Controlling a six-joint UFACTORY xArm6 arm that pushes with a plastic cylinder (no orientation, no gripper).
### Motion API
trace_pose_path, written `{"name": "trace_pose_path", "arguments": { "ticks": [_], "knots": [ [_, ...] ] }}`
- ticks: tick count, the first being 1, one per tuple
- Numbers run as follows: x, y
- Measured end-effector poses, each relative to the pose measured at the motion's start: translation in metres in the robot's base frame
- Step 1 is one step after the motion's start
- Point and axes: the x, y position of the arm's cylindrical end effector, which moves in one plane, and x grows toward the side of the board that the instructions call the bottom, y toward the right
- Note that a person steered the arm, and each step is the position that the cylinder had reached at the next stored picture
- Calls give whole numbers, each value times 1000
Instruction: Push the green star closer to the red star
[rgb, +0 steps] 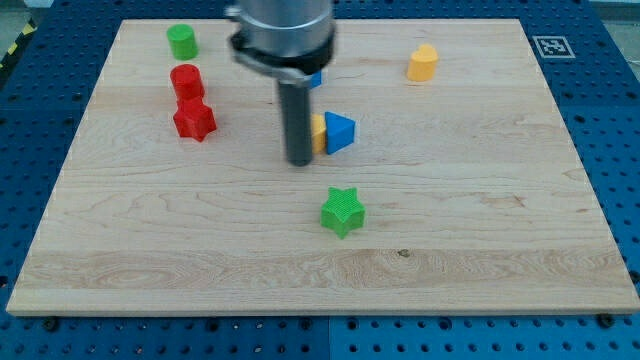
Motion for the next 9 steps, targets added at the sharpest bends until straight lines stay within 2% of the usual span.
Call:
{"name": "trace_pose_path", "arguments": {
  "ticks": [1, 2, 3, 4, 7, 9],
  "knots": [
    [-8, 60],
    [28, 129],
    [90, 120],
    [116, 91],
    [109, 26],
    [65, 30]
  ]
}}
